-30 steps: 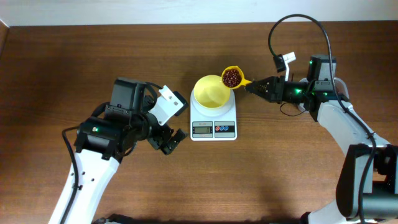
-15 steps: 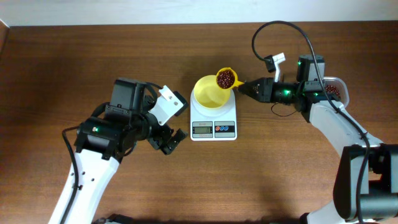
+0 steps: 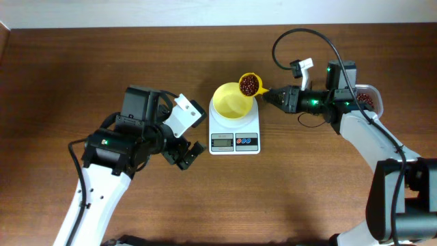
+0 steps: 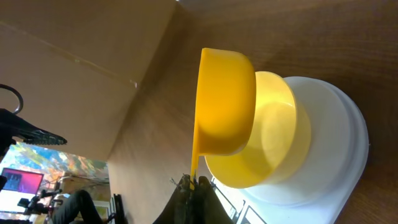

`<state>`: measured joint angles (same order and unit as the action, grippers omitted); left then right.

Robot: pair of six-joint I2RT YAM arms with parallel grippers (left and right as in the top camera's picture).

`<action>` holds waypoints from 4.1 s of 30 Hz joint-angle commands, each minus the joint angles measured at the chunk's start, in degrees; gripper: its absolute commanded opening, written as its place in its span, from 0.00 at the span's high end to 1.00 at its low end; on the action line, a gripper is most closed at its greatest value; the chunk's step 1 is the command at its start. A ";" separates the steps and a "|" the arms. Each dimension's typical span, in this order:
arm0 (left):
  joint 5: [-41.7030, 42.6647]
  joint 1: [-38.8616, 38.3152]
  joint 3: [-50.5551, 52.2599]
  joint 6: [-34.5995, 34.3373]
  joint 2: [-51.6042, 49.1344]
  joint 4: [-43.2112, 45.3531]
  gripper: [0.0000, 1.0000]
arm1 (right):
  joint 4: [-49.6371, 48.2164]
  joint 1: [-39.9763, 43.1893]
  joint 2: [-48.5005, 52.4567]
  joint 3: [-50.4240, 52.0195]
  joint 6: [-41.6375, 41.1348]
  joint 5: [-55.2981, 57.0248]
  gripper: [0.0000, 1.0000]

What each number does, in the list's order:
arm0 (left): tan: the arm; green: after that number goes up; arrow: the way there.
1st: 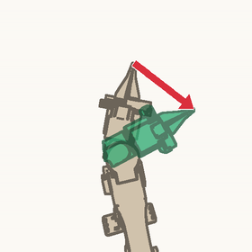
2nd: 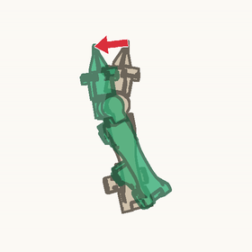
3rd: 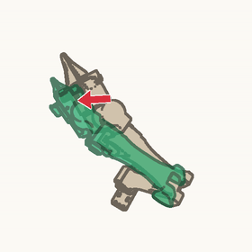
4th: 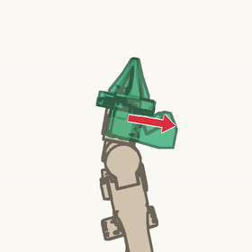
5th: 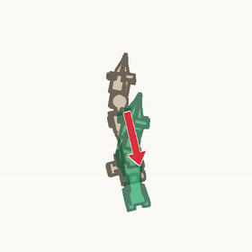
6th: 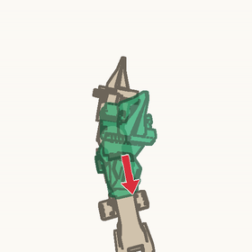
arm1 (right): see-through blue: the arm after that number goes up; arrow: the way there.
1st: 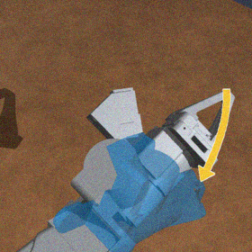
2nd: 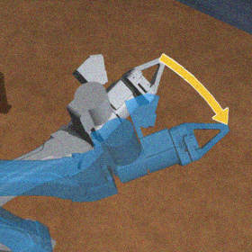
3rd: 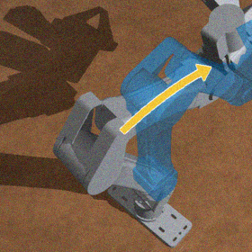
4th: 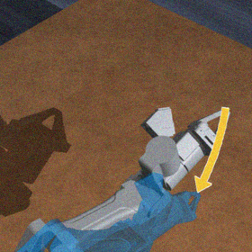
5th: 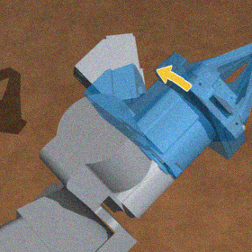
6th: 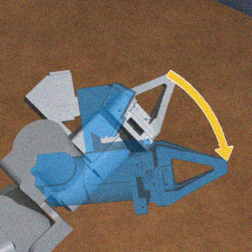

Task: Scoop item into bowl and weigh 50g on scale
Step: 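Tilt the scoop with the right gripper to pour beans into the bowl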

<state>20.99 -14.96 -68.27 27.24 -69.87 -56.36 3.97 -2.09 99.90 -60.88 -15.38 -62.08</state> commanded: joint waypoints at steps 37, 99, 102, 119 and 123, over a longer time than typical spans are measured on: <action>0.17 0.24 -1.20 0.74 0.22 0.09 0.01 | -0.13 -5.07 -1.92 -0.15 25.68 7.32 0.96; 0.17 0.24 -1.20 0.74 0.22 0.09 0.01 | -8.68 -5.77 2.32 1.73 30.56 5.55 0.96; 0.17 0.24 -1.20 0.74 0.22 0.09 0.01 | -7.69 -5.77 2.51 1.75 30.60 6.36 0.96; 0.17 0.24 -1.20 0.74 0.22 0.09 0.01 | -12.46 -6.60 2.05 1.70 29.94 4.63 0.96; 0.17 0.24 -1.20 0.74 0.22 0.09 0.01 | -12.35 -6.54 1.73 1.70 29.92 3.78 0.96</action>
<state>20.99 -14.96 -68.27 27.24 -69.87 -56.36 -8.19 -8.03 102.04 -59.02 14.79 -55.66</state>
